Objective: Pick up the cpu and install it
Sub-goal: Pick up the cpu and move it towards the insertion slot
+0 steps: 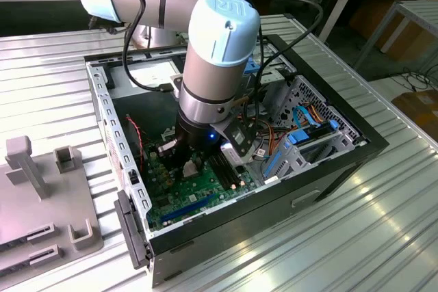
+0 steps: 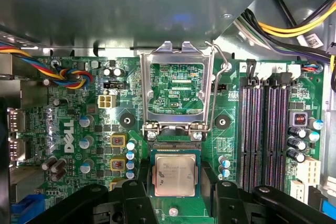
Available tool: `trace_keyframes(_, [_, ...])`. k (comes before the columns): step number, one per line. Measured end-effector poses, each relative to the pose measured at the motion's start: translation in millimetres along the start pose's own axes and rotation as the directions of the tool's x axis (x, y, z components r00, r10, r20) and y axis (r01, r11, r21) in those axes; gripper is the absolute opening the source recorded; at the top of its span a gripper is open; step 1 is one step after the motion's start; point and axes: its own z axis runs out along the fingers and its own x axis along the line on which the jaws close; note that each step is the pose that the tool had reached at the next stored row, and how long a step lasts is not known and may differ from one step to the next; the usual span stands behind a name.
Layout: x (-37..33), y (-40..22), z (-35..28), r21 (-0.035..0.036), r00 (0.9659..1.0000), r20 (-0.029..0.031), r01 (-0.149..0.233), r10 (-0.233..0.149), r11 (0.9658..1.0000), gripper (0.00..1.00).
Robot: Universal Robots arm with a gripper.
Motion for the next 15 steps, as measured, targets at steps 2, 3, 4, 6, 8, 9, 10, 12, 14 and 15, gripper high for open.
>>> trace_keyframes(2, [0.0,0.0,1.0,0.0001,1.0,0.0,0.0,0.0,1.0,0.47])
trace_keyframes(3, [0.0,0.0,1.4,0.0001,1.0,-0.0001,0.0,0.0,1.0,0.47])
trace_keyframes(4, [0.0,0.0,1.9,0.0,1.0,0.0,0.0,0.0,1.0,0.47])
trace_keyframes(6, [-0.1,0.0,3.0,0.0002,1.0,-0.0001,0.0,0.0,1.0,0.47])
trace_keyframes(8, [-0.1,0.0,4.2,0.0005,1.0,-0.0003,0.0,0.0,1.0,0.47])
trace_keyframes(9, [-0.1,-0.1,5.0,0.0006,1.0,-0.0004,0.0,0.0,1.0,0.47])
trace_keyframes(10, [-0.1,-0.1,5.6,0.0005,1.0,-0.0003,0.0,0.0,1.0,0.47])
trace_keyframes(12, [-0.2,0.3,5.8,0.0006,1.0,-0.0003,0.0,0.0,1.0,0.47])
trace_keyframes(14, [-0.2,0.7,5.3,0.0005,1.0,-0.0001,0.0,0.0,1.0,0.47])
trace_keyframes(15, [-0.2,1.0,5.0,0.0003,1.0,-0.0001,0.0,0.0,1.0,0.47])
